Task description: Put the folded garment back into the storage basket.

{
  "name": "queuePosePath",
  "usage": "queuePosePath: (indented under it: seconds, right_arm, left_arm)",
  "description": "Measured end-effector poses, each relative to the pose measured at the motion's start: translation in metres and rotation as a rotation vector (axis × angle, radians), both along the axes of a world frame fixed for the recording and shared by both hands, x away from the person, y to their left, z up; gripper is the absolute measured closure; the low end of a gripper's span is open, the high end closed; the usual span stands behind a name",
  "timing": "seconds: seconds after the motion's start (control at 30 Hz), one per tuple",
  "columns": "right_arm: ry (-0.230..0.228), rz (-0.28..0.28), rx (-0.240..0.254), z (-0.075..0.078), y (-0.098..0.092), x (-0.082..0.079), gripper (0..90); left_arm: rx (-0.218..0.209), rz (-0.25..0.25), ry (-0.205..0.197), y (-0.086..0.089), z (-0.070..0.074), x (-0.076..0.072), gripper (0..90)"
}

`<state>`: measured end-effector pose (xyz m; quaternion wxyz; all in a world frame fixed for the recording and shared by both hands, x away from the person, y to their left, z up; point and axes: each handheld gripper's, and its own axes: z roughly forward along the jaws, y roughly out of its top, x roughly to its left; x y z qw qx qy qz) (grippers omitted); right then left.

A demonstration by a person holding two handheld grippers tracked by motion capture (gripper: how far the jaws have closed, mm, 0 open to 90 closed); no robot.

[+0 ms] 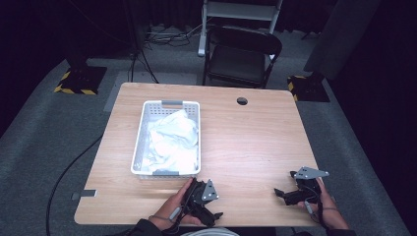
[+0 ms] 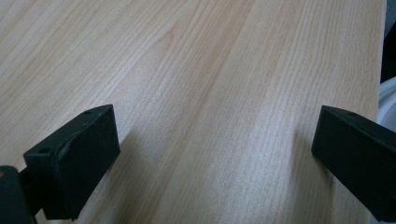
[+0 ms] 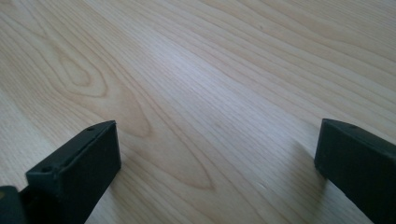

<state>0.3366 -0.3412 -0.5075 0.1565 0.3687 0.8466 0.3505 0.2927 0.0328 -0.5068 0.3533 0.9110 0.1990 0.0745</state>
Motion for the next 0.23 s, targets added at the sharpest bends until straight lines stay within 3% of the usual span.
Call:
queuePosePath:
  seconds: [0.23]
  right_arm:
    - [0.001,0.013,-0.002,0.000,0.017,0.003,0.5]
  left_arm:
    - [0.001,-0.001,0.000,0.000,0.000,0.000,0.5]
